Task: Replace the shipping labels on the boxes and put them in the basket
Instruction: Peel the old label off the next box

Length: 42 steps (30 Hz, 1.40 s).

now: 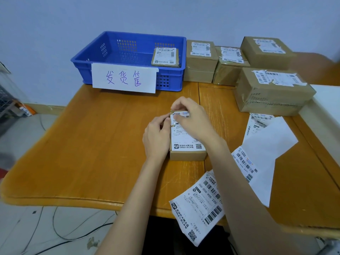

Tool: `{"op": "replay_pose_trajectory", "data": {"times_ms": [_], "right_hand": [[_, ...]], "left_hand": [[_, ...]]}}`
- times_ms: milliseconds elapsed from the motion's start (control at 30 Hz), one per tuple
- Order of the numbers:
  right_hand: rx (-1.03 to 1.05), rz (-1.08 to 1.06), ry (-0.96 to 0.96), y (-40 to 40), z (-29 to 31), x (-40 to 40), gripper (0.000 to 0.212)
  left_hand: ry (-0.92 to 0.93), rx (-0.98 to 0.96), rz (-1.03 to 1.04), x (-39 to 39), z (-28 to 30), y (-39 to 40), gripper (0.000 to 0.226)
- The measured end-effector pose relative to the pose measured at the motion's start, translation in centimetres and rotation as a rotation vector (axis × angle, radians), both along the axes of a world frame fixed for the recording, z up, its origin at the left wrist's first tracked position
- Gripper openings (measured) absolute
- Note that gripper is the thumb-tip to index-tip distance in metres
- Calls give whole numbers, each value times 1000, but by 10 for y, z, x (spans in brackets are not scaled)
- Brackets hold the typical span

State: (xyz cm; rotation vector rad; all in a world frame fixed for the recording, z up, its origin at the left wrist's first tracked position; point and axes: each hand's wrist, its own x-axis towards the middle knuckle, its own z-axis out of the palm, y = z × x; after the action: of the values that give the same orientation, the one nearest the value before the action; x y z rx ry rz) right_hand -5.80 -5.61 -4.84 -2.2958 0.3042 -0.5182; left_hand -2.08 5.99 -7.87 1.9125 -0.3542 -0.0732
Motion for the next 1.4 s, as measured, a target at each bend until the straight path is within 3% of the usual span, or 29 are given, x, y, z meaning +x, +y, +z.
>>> {"op": "replay_pose_trajectory", "data": {"times_ms": [300,400,533,633,800,1000,1100,1233,1400], "right_hand": [[-250,-24,109,3,-2,8,11],[-146,-45,87,1,-1,6,11],[144,-30,-34,0,2,-1,11],[19,-30,-8,0,-2,2,12],[-2,-44,-3,0,-3,5,15],[88,-52,-36,0,-2,-1,12],[139,-26,-53,0,-1,-4,28],[48,-30,-30,2,-3,-1,18],[142,-136,-68,3,1,-2,12]], "left_hand": [[-9,12,3,2,-3,-1,30],[-13,18,-3,2,-4,-2,30],[-10,14,-7,2,-5,-1,29],[-4,4,-9,2,-4,-1,29],[-4,-2,0,1,-2,-1,29],[7,1,1,-1,-1,0,29],[4,-1,-8,0,-2,0,30],[9,8,-3,1,-3,-1,36],[-14,6,-14,1,-2,1,29]]}}
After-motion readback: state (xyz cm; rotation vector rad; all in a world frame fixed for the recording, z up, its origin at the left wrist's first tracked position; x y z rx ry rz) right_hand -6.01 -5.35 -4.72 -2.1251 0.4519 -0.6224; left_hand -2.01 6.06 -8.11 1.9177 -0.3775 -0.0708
